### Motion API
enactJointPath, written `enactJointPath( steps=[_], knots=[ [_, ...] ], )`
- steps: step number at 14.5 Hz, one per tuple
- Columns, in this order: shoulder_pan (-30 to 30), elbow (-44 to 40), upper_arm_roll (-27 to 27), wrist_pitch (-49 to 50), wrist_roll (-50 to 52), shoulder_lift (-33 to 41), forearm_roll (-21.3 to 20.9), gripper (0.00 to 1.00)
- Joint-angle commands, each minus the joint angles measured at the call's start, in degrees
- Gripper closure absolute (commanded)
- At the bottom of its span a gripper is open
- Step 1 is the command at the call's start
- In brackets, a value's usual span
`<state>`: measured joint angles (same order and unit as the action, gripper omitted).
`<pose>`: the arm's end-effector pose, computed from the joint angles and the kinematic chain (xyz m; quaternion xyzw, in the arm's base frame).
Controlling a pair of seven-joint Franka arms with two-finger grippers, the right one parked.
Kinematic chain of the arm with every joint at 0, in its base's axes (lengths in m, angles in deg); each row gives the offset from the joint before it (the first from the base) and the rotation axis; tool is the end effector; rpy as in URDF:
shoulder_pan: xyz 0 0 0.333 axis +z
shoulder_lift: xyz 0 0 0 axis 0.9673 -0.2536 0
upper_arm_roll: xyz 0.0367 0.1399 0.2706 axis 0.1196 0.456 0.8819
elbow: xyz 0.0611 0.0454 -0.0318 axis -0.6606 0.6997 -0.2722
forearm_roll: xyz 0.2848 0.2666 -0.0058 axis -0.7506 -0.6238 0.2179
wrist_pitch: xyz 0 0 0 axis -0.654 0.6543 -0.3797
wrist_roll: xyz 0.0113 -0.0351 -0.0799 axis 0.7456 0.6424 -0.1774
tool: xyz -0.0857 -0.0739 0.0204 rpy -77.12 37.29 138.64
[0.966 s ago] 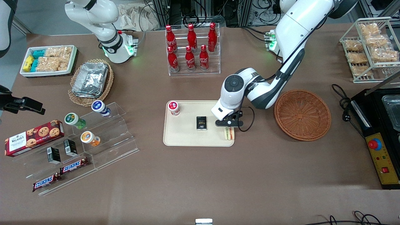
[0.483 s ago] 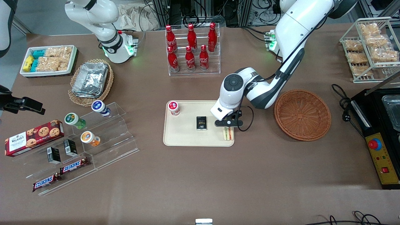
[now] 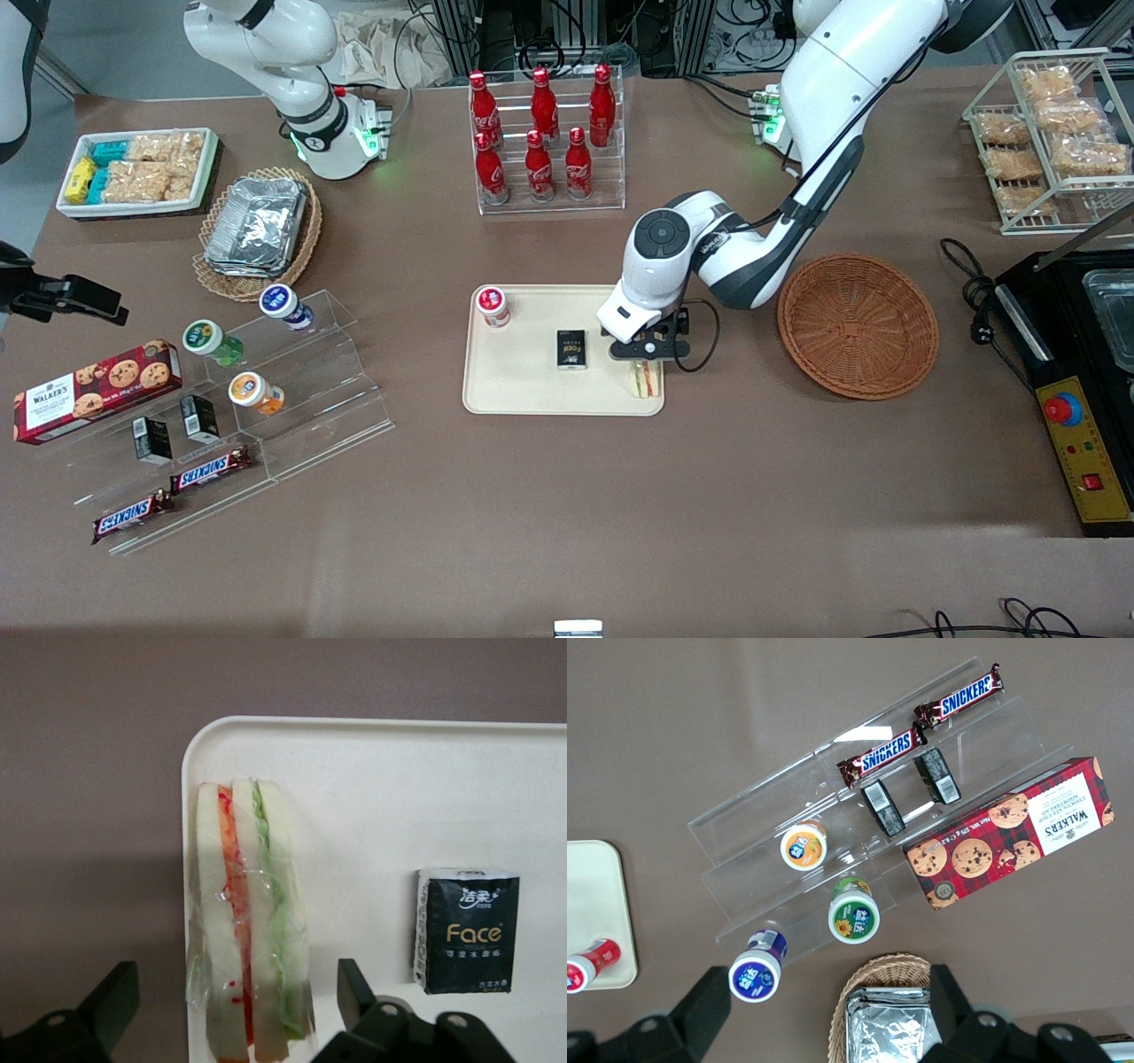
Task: Place sandwich from basket to tray
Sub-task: 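Open the left gripper to release the sandwich on the tray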
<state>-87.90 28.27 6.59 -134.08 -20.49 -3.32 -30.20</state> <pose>0.4892 -0.4009 0.2359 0.9996 -0.0012 0.0282 0.0063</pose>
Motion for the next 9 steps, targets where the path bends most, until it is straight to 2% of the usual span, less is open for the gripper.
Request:
enactJointPath(
  steps=[1, 3, 5, 7, 9],
  knots=[
    [0.11, -0.64, -0.15, 3.84, 1.61, 3.84, 0.38, 0.0],
    [0.11, -2.74, -0.06, 8.31, 0.91, 6.56, 3.71, 0.0],
    [0.37, -6.95, 0.11, 14.45, 0.56, 8.41, 4.26, 0.0],
    [3.43, -9.07, -0.15, 15.98, -0.23, 10.08, 4.26, 0.0],
    [6.42, -10.39, -0.15, 16.41, -7.4, 12.8, 5.56, 0.0]
  ],
)
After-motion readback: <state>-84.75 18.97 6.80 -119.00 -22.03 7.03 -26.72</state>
